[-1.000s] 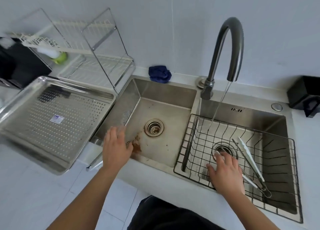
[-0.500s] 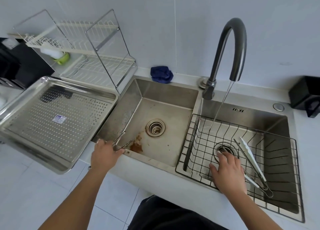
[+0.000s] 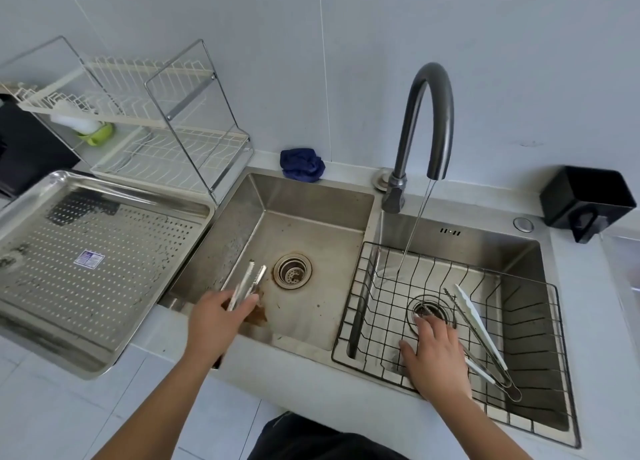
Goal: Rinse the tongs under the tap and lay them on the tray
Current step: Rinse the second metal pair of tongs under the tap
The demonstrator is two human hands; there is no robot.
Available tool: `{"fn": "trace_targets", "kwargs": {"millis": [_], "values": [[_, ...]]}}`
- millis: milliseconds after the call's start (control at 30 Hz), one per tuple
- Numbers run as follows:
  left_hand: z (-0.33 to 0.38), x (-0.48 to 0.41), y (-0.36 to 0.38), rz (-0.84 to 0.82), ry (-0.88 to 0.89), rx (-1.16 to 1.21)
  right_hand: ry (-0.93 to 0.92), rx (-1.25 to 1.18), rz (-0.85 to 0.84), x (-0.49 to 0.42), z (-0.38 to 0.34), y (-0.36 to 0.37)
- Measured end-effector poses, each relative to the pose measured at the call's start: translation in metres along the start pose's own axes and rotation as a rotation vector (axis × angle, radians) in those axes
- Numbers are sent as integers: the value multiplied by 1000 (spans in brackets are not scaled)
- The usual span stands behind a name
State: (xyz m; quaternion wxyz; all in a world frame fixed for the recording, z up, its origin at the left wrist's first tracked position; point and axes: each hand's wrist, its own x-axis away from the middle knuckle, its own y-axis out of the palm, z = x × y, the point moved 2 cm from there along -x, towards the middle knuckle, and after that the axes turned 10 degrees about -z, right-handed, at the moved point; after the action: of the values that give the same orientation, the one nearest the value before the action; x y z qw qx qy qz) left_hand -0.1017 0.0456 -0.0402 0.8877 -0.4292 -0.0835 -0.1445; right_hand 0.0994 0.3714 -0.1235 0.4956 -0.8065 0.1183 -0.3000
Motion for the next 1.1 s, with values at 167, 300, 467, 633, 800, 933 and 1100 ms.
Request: {"fn": "trace_targets", "kwargs": {"millis": [167, 300, 467, 633, 800, 933, 1100], "values": [[74, 16, 44, -434, -138, 706, 11, -66, -13, -1, 0, -5], [109, 25, 69, -582, -40, 893, 29, -102, -30, 0, -1, -10], [134, 33, 88, -713, 24, 897, 8, -545, 15, -8, -25, -41], [153, 34, 102, -681, -1, 826, -61, -1237, -31, -29, -72, -100], [164, 23, 115, -567, 123, 583, -53, -1173, -32, -49, -83, -122], [173, 14, 122, -520, 268, 473, -44, -1146, 33, -60, -85, -126], [174, 4, 127, -511, 325, 421, -35, -1183, 22, -68, -86, -123]]}}
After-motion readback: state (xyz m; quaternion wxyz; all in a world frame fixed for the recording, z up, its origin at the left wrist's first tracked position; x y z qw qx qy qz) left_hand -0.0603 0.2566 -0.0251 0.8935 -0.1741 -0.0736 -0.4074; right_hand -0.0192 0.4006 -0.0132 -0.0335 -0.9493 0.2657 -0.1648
